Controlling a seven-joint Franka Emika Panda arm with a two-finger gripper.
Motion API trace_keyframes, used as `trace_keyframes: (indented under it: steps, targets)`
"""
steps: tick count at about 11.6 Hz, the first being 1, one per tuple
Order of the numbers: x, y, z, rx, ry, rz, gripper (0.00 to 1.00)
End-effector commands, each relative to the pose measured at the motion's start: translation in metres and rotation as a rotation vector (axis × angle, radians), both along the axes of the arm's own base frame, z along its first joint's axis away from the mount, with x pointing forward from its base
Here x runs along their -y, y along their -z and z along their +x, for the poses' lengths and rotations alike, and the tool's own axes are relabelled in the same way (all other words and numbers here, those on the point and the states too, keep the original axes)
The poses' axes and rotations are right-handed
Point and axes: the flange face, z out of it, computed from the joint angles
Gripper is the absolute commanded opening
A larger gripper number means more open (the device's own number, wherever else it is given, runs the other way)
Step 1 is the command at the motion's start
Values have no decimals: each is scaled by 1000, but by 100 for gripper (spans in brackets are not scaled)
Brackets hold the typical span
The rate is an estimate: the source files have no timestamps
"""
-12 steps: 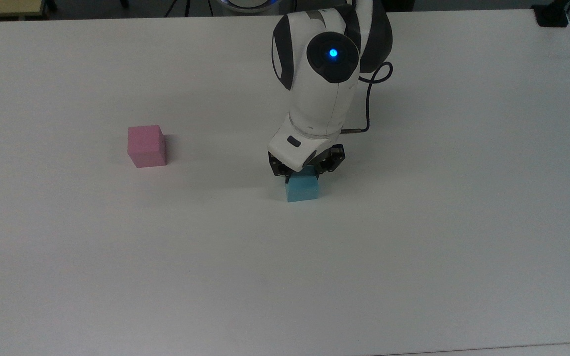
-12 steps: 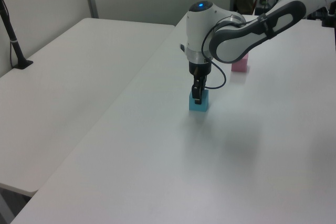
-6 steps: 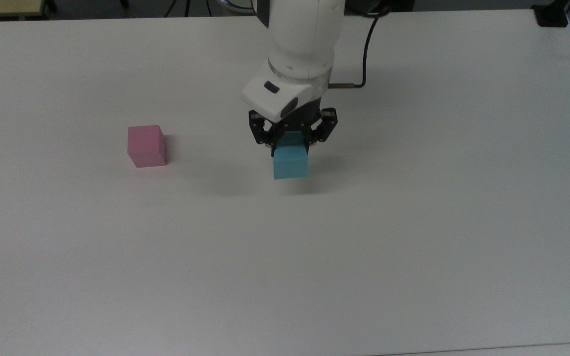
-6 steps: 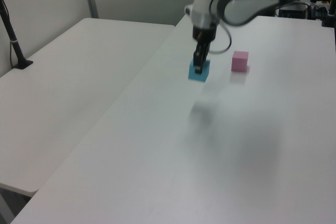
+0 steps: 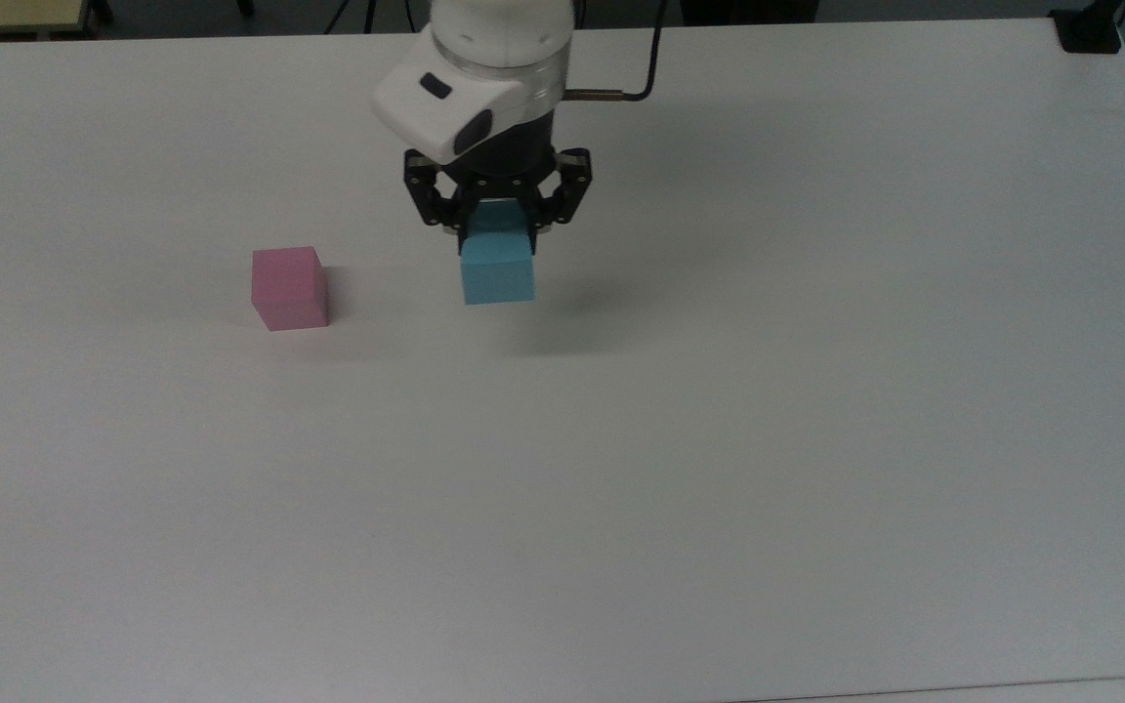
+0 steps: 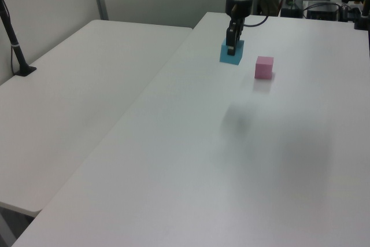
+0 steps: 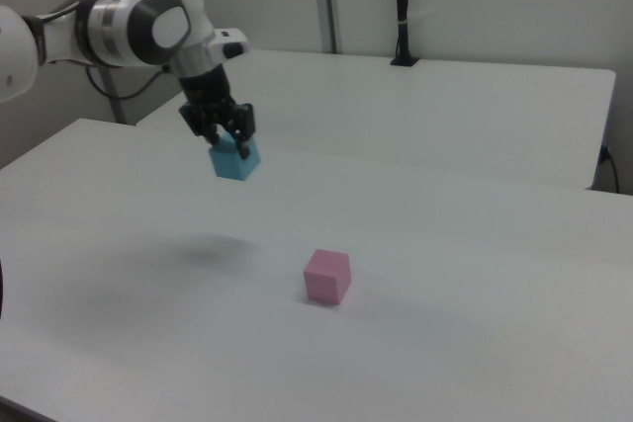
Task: Put blue cube on pink cube
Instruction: 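Lift the light-blue cube and carry it over the pink cube, then lower the light-blue cube onto the pink cube and open the gripper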
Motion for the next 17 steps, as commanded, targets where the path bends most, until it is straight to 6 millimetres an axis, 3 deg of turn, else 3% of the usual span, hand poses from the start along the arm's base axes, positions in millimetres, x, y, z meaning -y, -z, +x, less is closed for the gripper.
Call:
trace_keyframes:
  steps: [1,4,6,10,17]
  targets:
    - [82,-4,-8,-25,12,-40,32]
    - [150,2,-14,-44,14,-81,32]
    - [173,22,-21,-90,-12,-91,32]
    - [185,67,-32,-119,-65,-94,32]
    - [198,100,-35,-137,-57,-103,34]
